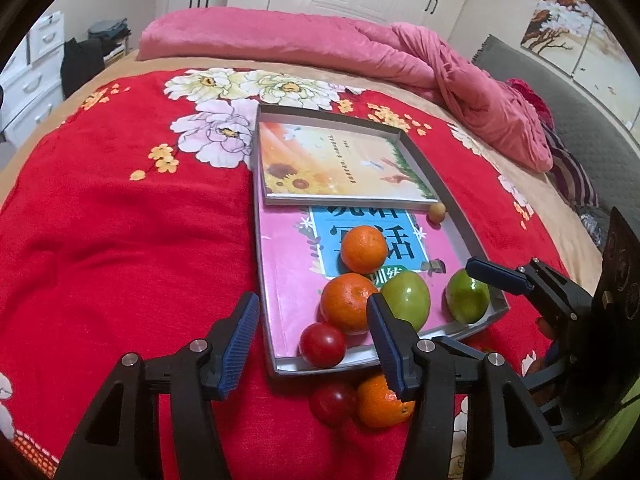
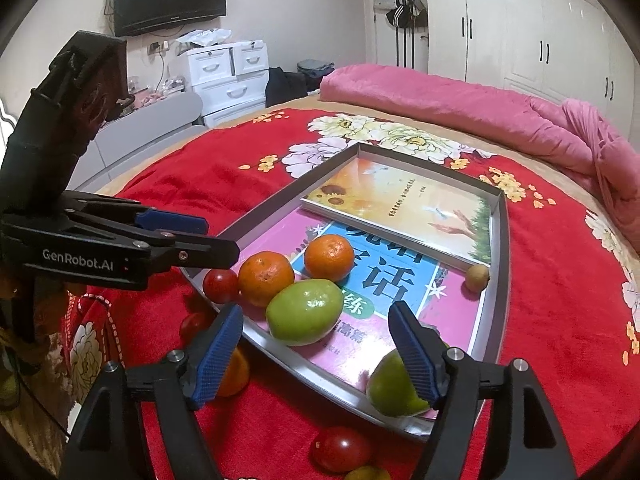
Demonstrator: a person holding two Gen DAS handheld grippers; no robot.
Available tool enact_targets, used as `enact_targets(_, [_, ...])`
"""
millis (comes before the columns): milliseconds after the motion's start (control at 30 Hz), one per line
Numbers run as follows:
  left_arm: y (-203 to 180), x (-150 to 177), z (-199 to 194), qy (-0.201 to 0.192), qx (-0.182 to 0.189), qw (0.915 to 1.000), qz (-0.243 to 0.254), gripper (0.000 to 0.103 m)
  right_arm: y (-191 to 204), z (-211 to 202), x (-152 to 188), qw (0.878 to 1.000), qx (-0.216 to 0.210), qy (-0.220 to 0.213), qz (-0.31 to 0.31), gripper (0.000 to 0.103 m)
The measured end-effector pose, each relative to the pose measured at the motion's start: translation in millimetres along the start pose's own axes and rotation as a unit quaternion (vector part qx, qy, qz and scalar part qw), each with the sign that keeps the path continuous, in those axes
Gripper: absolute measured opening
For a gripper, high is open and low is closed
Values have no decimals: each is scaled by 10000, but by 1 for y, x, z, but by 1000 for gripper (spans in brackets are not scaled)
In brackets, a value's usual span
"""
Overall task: Organize fruits
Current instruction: 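Open right tool to drop green fruit in tray while left tool releases tomato, then withdraw both open tools back from the tray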
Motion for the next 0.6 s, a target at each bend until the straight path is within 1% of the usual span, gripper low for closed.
enact_targets(267, [-1, -2, -6, -68, -17, 10000, 12, 66, -1, -7, -2, 9999, 54, -115, 41, 81])
enact_targets(433, [-3, -3, -9, -89, 3, 10000, 23, 73, -4, -10, -4, 9998, 98, -175, 86, 84])
enact_targets(533, [-6, -3, -11, -95, 34, 9999, 53, 74, -6, -12, -5, 9996, 167, -193, 111, 89])
enact_targets(600, [-7, -3, -13, -115, 30, 9999, 73, 75, -6, -14, -5, 9995, 212, -228, 99, 90])
Point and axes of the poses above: each gripper's, at about its wrist camera, not at the fingertips, and z roughly the way its jaws point, y to its left, x to its underside, the point moved 7 cm from there along z, roughly the way its jaws point, and after that the axes turned 2 degrees about y, right-handed, at the moved point
